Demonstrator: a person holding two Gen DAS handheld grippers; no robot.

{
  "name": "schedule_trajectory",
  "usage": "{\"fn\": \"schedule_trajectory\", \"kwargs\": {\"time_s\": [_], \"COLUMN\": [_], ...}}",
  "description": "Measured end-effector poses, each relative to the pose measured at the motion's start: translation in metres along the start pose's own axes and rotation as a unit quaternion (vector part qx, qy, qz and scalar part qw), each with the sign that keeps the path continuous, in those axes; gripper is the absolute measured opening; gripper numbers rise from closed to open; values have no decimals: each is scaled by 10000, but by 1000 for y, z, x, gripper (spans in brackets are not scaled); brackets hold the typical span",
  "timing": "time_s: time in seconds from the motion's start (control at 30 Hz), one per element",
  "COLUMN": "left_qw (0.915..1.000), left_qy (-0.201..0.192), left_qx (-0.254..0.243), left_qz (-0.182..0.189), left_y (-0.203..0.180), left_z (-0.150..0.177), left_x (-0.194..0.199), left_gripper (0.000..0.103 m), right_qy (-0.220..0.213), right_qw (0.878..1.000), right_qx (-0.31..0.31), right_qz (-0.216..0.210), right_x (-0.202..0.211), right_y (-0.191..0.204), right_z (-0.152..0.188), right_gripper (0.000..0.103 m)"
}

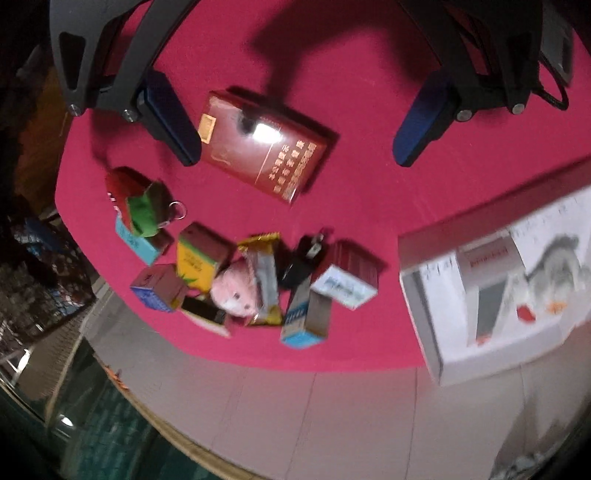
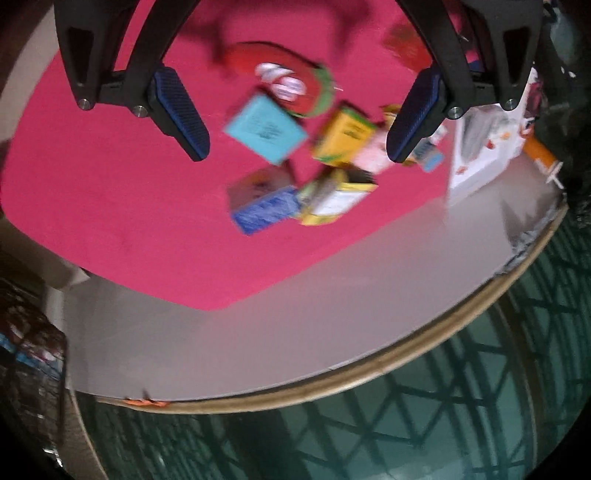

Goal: Organize objects
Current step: 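Grasp the red SEQUOIA box with the left gripper while the right gripper grasps the red chili plush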

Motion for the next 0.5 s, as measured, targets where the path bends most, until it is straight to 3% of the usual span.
{"fn": "schedule_trajectory", "kwargs": {"time_s": [0.2,0.33,0.5], "left_qw": [9968,9939,9897], "left_qy": [-23,177,298], "left_qx": [-799,-1082,-1312], "left_qz": [-67,-136,-483], "left_y": [-21,-32,-30], "left_z": [13,20,19], "left_x": [-7,-23,-45], "left_gripper": [103,103,103], "right_qy": [607,958,1165], "right_qw": [9971,9921,9847], "right_qx": [468,797,1288], "right_qz": [-32,-158,-112], "right_x": [-21,-41,-65], "right_y": [-19,-13,-1], "right_z": [36,59,75], "right_gripper": [99,99,99]}}
Point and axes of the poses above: each gripper's, at about its wrist camera, not at the fingertips, and x roughly against the way its jaws point, y to its left, z to its underside, the point moved 10 cm from there along -x, roughly the way its jaws point, and after that the axes turned 1 degree about -x, right-handed, at the moved point
